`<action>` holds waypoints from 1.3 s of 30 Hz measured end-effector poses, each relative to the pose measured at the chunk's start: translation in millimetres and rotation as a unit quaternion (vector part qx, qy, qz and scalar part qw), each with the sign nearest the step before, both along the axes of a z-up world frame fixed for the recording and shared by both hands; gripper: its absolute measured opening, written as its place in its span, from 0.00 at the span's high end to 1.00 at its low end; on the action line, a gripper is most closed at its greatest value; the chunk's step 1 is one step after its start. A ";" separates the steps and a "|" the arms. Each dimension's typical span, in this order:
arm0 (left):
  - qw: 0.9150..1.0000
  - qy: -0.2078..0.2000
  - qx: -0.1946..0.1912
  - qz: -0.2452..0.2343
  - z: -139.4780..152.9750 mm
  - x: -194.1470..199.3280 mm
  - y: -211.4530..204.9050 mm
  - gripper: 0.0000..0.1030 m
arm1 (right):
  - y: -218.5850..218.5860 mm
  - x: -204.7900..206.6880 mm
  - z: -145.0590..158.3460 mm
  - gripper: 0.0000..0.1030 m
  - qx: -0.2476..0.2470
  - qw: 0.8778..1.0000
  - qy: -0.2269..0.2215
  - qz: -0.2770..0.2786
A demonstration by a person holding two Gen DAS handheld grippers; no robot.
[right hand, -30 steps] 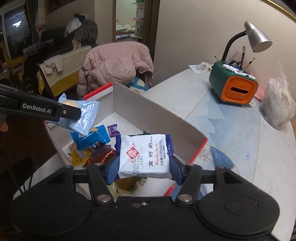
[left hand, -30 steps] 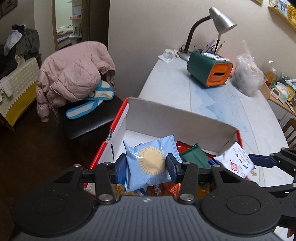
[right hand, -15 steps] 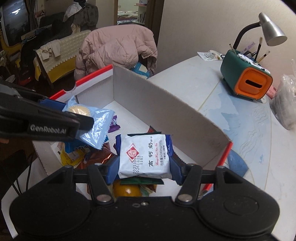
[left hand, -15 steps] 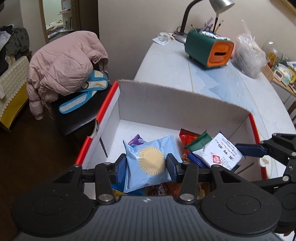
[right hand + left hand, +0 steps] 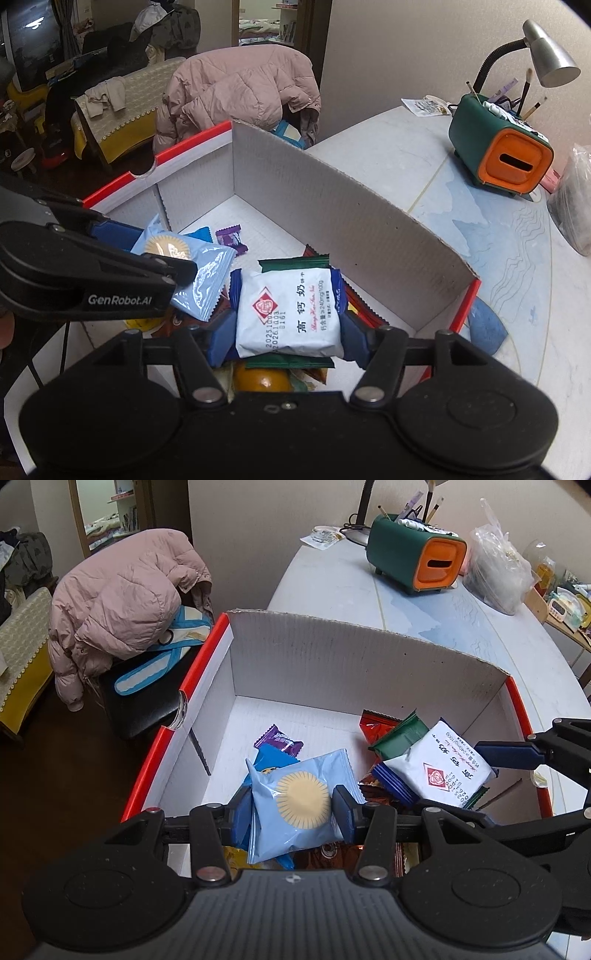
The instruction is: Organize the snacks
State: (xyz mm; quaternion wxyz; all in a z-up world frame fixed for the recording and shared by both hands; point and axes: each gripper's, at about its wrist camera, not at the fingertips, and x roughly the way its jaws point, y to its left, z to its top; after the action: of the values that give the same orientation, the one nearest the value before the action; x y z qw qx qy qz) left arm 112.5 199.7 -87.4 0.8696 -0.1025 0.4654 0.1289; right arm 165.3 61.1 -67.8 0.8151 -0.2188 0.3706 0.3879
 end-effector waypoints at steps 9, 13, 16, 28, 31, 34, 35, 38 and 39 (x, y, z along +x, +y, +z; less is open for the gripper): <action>1.000 -0.014 -0.004 0.004 7.8 -11.0 -1.5 0.52 | -13.4 -0.6 9.8 0.37 0.031 0.999 0.009 -0.012; 1.000 -0.027 -0.008 0.003 16.5 -19.6 -2.9 0.49 | -24.2 -4.5 16.7 0.35 0.050 0.999 0.014 -0.016; 0.999 -0.040 -0.009 0.003 24.2 -26.3 -4.2 0.45 | -32.5 -6.8 22.6 0.31 0.063 0.998 0.014 -0.021; 0.996 -0.085 -0.006 -0.005 56.0 -52.7 -20.6 0.37 | -72.0 -22.0 54.9 0.19 0.134 0.990 0.007 -0.031; 0.995 -0.095 -0.003 -0.011 63.9 -60.3 -27.8 0.36 | -80.7 -27.7 61.2 0.17 0.148 0.989 0.003 -0.030; 0.994 -0.105 0.001 -0.019 72.3 -67.2 -35.2 0.34 | -87.3 -35.1 66.6 0.14 0.158 0.987 -0.004 -0.029; 0.994 -0.109 0.003 -0.022 74.9 -70.1 -37.6 0.34 | -89.9 -37.5 68.3 0.11 0.162 0.986 -0.006 -0.029; 0.992 -0.119 0.013 -0.027 82.2 -77.4 -45.3 0.32 | -98.7 -46.2 74.0 0.08 0.180 0.983 -0.011 -0.030; 0.992 -0.121 0.016 -0.029 84.4 -79.6 -47.7 0.28 | -101.3 -48.5 75.6 0.08 0.184 0.982 -0.013 -0.030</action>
State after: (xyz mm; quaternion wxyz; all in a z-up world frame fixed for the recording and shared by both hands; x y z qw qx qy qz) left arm 33.0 152.0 -3.0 0.9245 -0.0904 0.3573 0.0978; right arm 116.8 -40.1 7.9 0.8576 -0.0586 0.2883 0.4217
